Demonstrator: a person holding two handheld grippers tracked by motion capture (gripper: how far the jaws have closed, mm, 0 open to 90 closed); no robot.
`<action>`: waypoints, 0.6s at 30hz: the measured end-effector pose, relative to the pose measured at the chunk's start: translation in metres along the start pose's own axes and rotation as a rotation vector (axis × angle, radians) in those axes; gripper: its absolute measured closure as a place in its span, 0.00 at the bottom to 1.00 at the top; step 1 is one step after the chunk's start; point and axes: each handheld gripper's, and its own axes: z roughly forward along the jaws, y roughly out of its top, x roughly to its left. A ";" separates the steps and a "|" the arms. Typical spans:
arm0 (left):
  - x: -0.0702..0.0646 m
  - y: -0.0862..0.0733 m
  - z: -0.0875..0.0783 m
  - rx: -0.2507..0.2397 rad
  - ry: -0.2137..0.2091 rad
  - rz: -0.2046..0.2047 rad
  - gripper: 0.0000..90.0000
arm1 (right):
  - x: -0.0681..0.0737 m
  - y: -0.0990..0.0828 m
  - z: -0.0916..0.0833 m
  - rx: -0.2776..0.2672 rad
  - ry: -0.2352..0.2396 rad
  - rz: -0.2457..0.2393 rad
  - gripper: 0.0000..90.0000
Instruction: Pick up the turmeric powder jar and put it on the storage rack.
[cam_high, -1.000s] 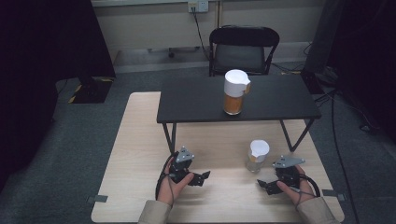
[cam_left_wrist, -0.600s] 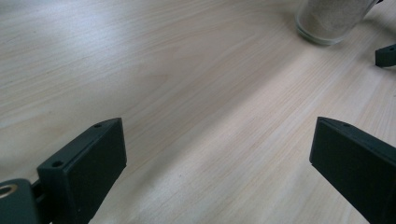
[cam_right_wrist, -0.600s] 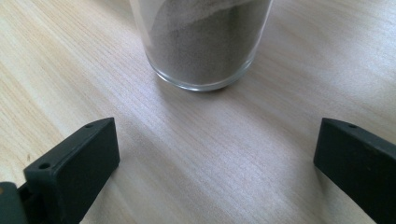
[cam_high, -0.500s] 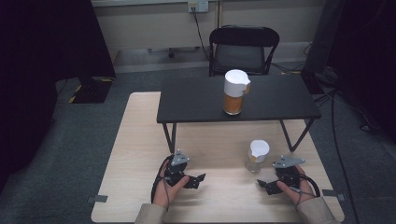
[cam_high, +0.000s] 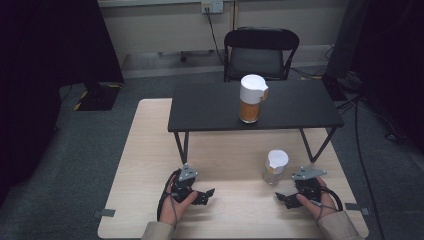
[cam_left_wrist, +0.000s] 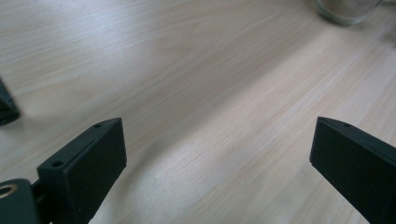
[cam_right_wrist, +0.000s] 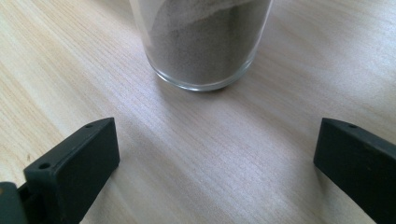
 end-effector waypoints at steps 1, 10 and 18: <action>0.000 -0.001 0.000 0.003 0.004 -0.001 0.03 | 0.000 0.000 0.000 0.000 0.000 0.000 0.00; -0.004 -0.003 -0.004 0.035 0.033 0.024 0.03 | 0.000 0.000 0.000 0.000 0.000 0.000 0.00; -0.010 -0.003 -0.003 0.072 0.056 0.075 0.03 | 0.000 0.000 0.000 0.000 0.000 0.000 0.00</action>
